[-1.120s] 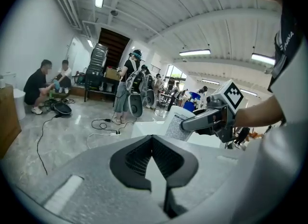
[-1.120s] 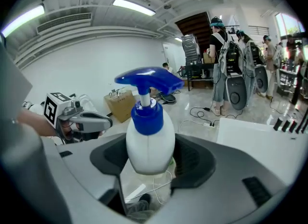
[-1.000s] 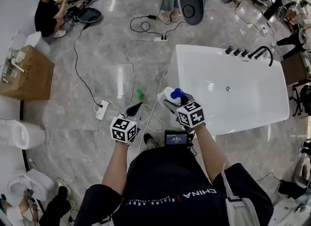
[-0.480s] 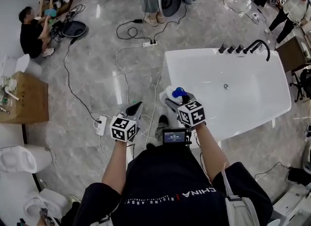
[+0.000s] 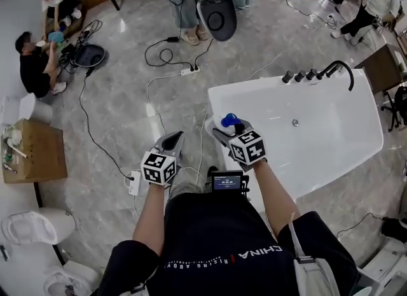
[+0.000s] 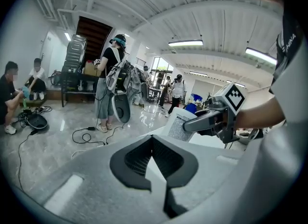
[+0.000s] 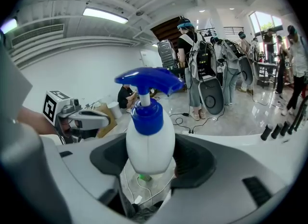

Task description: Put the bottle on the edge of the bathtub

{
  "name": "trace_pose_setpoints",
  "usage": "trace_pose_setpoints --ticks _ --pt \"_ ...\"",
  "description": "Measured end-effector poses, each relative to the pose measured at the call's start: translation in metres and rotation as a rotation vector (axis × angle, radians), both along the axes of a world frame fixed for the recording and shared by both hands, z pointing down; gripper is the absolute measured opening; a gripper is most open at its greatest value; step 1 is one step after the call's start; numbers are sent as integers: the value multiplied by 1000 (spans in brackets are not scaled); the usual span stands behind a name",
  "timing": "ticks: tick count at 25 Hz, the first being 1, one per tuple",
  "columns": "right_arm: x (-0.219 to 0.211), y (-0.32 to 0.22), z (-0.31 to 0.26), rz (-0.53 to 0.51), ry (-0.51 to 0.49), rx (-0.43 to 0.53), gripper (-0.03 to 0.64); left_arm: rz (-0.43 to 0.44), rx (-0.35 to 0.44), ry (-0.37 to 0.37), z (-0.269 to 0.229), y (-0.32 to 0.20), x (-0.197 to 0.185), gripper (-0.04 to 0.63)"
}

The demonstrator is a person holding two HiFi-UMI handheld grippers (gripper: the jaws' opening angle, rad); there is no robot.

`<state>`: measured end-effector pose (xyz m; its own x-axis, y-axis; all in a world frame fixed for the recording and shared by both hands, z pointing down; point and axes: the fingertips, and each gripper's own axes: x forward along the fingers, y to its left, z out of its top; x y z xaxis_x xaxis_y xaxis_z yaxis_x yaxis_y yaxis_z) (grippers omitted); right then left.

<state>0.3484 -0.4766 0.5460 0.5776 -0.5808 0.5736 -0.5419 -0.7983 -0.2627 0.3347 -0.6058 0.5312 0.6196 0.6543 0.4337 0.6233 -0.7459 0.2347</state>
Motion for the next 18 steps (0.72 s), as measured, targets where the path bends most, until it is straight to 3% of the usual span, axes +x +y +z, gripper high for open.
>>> trace_pose_setpoints --ticks 8,18 --pt "48 14 8 57 -20 -3 270 62 8 -24 9 14 56 9" --pt "144 37 35 212 -63 -51 270 230 -6 -46 26 34 172 9"
